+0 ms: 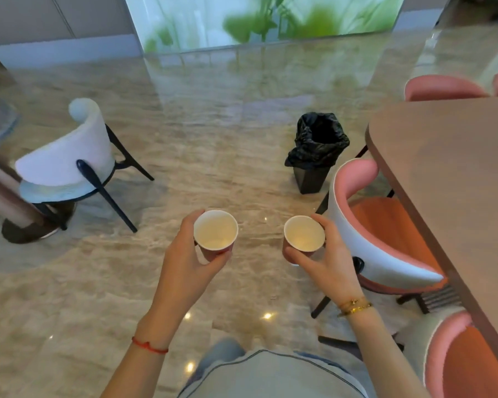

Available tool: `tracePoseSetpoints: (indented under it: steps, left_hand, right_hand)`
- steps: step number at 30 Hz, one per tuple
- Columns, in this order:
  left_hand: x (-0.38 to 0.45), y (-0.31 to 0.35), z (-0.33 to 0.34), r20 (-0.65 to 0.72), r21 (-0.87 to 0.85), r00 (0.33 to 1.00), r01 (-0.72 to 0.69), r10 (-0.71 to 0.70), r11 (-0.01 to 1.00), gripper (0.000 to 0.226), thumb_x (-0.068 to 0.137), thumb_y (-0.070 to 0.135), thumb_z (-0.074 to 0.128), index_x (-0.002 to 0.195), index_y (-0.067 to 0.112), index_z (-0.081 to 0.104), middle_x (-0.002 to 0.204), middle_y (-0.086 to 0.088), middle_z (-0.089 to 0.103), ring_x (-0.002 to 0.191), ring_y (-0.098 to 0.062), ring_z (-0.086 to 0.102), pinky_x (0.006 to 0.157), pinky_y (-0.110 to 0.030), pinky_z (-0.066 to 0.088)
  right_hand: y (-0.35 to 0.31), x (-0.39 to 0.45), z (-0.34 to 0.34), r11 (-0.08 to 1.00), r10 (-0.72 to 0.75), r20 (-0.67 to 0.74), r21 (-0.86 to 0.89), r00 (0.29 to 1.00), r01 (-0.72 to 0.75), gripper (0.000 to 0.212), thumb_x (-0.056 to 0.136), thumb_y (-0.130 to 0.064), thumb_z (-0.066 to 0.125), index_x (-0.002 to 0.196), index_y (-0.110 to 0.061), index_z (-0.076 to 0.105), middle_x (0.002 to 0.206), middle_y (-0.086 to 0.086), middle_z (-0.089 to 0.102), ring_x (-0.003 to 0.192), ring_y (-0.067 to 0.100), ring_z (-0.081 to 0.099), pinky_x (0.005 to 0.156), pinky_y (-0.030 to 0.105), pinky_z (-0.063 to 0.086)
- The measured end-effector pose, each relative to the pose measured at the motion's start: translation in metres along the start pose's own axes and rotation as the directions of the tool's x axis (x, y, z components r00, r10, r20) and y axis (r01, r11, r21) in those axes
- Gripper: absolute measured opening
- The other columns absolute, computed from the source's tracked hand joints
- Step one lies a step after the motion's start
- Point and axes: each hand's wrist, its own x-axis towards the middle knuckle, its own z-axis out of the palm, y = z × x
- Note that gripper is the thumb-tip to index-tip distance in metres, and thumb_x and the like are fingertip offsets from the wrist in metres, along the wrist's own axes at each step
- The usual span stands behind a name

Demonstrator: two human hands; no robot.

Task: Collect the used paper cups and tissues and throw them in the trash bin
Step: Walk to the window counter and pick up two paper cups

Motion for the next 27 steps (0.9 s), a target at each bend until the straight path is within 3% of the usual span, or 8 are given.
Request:
tracePoseSetpoints:
  steps: [2,7,13,17,20,24,27]
  left_hand:
    - [0.038,-0.004,0.009,0.002,-0.004,1.0,0.01,-0.01,1.0,0.077,0.069,0.04,0.083,0.131,0.041,0.038,0.118,0.022,0.053,0.106,0.003,0.053,0.078,-0.005,0.043]
    - [0.136,-0.02,0.037,0.028,-0.034,1.0,0.004,-0.003,0.999,0.076,0.069,0.038,0.084,0.127,0.05,0.037,0.116,0.032,0.051,0.106,0.011,0.051,0.078,-0.001,0.042]
    - [0.281,-0.05,0.072,0.053,-0.04,0.998,-0.022,0.025,0.999,0.076,0.069,0.038,0.084,0.128,0.047,0.038,0.116,0.033,0.049,0.107,0.01,0.05,0.078,-0.002,0.042]
    - [0.393,-0.057,0.091,0.077,-0.026,0.995,-0.06,0.062,0.998,0.073,0.069,0.042,0.083,0.124,0.052,0.036,0.116,0.036,0.047,0.106,0.011,0.049,0.076,-0.003,0.041]
    - [0.477,-0.057,0.106,0.112,-0.007,0.988,-0.102,0.102,0.995,0.075,0.069,0.041,0.083,0.127,0.046,0.038,0.118,0.031,0.046,0.106,0.006,0.048,0.079,-0.007,0.041]
    - [0.575,-0.054,0.132,0.167,0.045,0.972,-0.173,0.163,0.984,0.077,0.069,0.04,0.083,0.133,0.036,0.04,0.126,0.015,0.046,0.111,-0.001,0.044,0.088,-0.018,0.041]
    - [0.636,-0.051,0.157,0.208,0.036,0.961,-0.192,0.181,0.981,0.08,0.067,0.039,0.084,0.135,0.036,0.041,0.122,0.012,0.042,0.108,-0.002,0.044,0.087,-0.015,0.04]
  right_hand:
    - [0.004,0.041,0.003,1.0,0.008,0.01,0.01,1.0,-0.008,0.073,0.069,-0.037,0.081,0.13,-0.026,0.041,0.124,-0.01,0.053,0.114,0.004,0.051,0.094,0.02,0.043]
    - [0.026,0.133,0.018,0.998,0.042,-0.002,0.045,0.999,-0.042,0.071,0.068,-0.032,0.083,0.126,-0.031,0.042,0.121,-0.013,0.052,0.111,-0.007,0.048,0.08,0.0,0.039]
    - [0.063,0.256,0.042,0.993,0.117,-0.036,0.017,0.992,-0.117,0.078,0.066,-0.033,0.083,0.131,-0.024,0.041,0.122,-0.006,0.053,0.111,0.009,0.053,0.095,0.032,0.049]
    - [0.071,0.358,0.05,0.992,0.125,-0.096,0.026,0.988,-0.123,0.078,0.066,-0.031,0.083,0.131,-0.026,0.041,0.121,-0.01,0.051,0.106,-0.003,0.05,0.087,0.004,0.039]
    - [0.074,0.433,0.048,0.993,0.116,-0.141,-0.009,0.983,-0.119,0.08,0.067,-0.03,0.083,0.133,-0.02,0.041,0.122,-0.008,0.051,0.102,-0.006,0.048,0.084,-0.003,0.034]
    - [0.084,0.512,0.041,0.987,0.135,-0.222,-0.051,0.966,-0.15,0.084,0.068,-0.03,0.083,0.138,-0.018,0.038,0.13,-0.003,0.051,0.113,0.007,0.048,0.088,0.007,0.036]
    - [0.098,0.558,0.034,0.978,0.184,-0.256,-0.047,0.949,-0.203,0.084,0.069,-0.03,0.082,0.139,-0.019,0.038,0.133,-0.001,0.05,0.116,0.01,0.049,0.09,0.016,0.039]
